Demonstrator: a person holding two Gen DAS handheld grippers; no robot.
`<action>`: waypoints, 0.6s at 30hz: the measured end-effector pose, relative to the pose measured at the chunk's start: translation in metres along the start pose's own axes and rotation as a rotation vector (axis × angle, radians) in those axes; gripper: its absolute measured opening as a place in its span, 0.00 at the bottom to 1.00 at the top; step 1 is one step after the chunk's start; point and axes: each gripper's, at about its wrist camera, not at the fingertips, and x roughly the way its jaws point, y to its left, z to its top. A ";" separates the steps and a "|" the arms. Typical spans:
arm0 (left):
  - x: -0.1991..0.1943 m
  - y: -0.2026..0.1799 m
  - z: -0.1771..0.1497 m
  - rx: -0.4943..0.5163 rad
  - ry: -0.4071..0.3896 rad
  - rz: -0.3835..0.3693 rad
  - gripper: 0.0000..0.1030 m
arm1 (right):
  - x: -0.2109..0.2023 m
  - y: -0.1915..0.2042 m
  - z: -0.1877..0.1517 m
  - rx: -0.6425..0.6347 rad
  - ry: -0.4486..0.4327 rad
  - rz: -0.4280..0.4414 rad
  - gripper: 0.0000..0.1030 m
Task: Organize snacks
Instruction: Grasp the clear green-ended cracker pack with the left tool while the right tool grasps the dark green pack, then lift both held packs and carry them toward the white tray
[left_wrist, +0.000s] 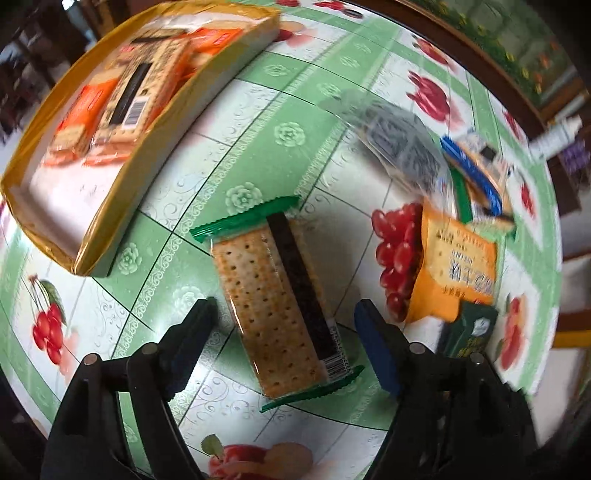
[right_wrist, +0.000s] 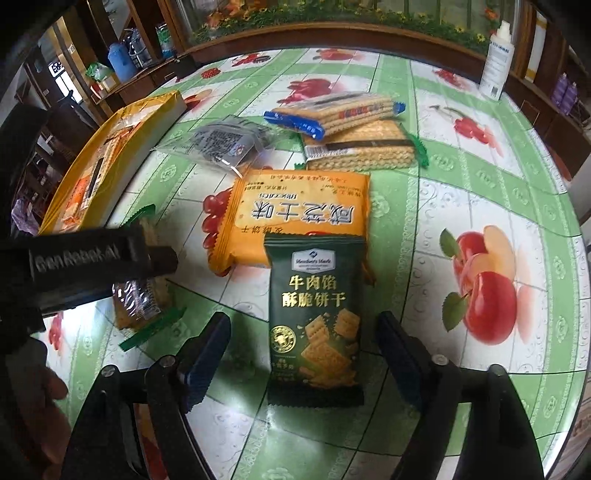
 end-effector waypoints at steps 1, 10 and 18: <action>-0.001 -0.002 -0.001 0.011 -0.016 0.003 0.67 | -0.001 0.000 -0.001 -0.011 -0.007 -0.019 0.65; -0.007 0.004 0.004 0.075 -0.018 -0.074 0.49 | -0.006 -0.009 -0.002 0.040 -0.007 -0.039 0.44; -0.017 0.013 -0.022 0.150 -0.028 -0.102 0.48 | -0.011 -0.001 -0.012 0.056 0.001 -0.027 0.44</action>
